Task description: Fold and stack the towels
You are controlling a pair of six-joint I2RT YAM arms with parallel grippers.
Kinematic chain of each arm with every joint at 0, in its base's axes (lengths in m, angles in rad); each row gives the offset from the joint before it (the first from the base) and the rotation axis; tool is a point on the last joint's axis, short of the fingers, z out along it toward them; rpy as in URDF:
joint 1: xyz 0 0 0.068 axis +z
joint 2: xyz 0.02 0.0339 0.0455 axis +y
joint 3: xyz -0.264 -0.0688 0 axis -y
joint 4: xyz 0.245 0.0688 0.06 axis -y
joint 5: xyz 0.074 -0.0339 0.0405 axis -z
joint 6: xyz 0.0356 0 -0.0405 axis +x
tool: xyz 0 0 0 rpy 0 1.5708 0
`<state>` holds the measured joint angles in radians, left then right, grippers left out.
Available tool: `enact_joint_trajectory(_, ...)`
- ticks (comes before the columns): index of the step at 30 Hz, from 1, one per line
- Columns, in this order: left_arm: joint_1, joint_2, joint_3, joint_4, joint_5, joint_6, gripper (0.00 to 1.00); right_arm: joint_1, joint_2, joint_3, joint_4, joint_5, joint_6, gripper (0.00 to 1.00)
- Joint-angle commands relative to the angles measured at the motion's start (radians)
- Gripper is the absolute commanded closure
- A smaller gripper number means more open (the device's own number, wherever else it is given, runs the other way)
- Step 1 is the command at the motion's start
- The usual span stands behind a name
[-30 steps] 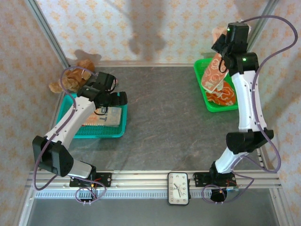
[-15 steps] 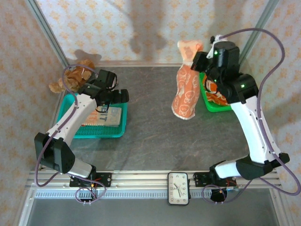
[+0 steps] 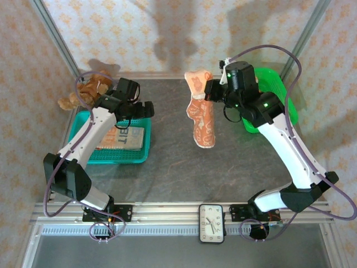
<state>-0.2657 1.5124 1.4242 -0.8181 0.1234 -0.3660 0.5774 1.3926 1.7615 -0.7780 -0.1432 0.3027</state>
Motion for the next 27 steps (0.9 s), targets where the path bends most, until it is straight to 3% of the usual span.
enact_joint_trajectory(1,0.008,-0.001,0.021,-0.009,-0.018,0.011,0.00,0.011,-0.011,0.018,0.014,-0.007,0.005,1.00)
enact_joint_trajectory(10,0.008,-0.029,0.010,-0.015,-0.039,0.015,0.00,0.046,0.027,0.063,-0.065,0.021,-0.002,1.00)
enact_joint_trajectory(21,0.007,-0.069,-0.049,-0.019,-0.031,0.007,0.00,-0.120,0.404,0.197,0.036,-0.041,-0.033,1.00)
enact_joint_trajectory(23,0.008,-0.075,-0.061,-0.017,-0.022,-0.001,0.00,-0.149,0.525,0.282,0.025,-0.041,-0.055,0.93)
enact_joint_trajectory(24,0.008,-0.078,-0.067,-0.014,-0.017,-0.004,0.00,-0.158,0.586,0.324,0.014,-0.029,-0.059,0.81)
enact_joint_trajectory(25,0.007,-0.081,-0.072,-0.013,-0.006,-0.004,0.00,-0.170,0.641,0.382,-0.017,-0.020,-0.063,0.64)
enact_joint_trajectory(27,0.003,-0.080,-0.074,-0.017,-0.004,-0.005,0.00,-0.189,0.747,0.491,-0.085,0.001,-0.063,0.54)
